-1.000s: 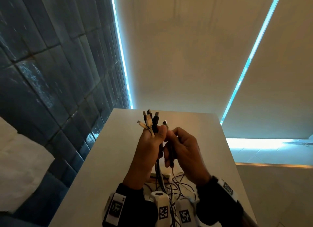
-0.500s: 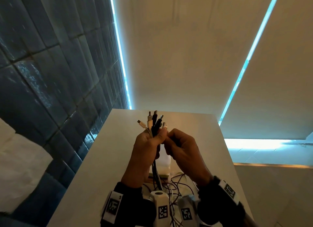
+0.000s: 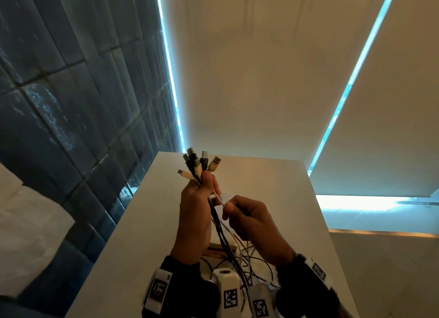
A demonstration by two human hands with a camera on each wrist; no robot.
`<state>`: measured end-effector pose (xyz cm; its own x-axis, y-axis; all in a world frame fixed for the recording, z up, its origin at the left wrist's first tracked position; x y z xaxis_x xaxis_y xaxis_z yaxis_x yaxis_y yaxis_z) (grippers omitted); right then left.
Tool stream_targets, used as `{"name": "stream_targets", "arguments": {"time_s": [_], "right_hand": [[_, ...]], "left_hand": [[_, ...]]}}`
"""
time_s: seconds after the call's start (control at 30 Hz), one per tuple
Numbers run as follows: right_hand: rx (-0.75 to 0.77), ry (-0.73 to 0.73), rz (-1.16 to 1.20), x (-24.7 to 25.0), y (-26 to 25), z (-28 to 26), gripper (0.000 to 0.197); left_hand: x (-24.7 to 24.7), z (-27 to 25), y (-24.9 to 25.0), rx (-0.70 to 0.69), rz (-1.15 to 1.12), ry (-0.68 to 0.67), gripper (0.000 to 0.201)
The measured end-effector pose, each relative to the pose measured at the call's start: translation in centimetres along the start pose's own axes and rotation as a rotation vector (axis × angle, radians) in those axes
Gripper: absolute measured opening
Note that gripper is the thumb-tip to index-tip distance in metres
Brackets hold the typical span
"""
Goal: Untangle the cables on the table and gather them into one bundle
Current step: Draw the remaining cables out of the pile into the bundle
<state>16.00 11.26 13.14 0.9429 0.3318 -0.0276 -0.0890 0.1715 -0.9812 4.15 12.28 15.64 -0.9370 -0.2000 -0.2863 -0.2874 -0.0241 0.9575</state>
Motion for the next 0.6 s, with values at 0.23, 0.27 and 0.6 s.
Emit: {"name": "stream_targets", "arguments": {"time_s": [0.23, 0.27, 0.6], "right_hand": [[-0.193, 0.047, 0.143, 0.0, 6.0, -1.7, 0.026], [-0.201, 0.052, 0.139, -0.1, 6.4, -1.7, 0.025], [-0.324, -0.024, 0.069, -0.6, 11.2, -3.6, 0.024]], "left_hand": [[-0.5, 0.2, -0.2, 0.063, -0.165, -0.076, 0.032], [-0.5, 0.2, -0.3, 0.073, -0.146, -0.085, 0.03], [0.9, 0.2, 0.4, 0.047, -0.212, -0.068, 0.025]]}}
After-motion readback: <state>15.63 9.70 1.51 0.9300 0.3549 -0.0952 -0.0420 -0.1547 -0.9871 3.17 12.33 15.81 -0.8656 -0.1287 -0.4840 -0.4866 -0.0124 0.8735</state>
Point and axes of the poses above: each hand's wrist, its own z-axis towards the middle knuckle, its own x-axis out of the back of the hand, y = z × x, the point moved 9 cm from there along z, towards the middle knuckle, and after that the axes turned 3 degrees about x, right-handed, at the moved point
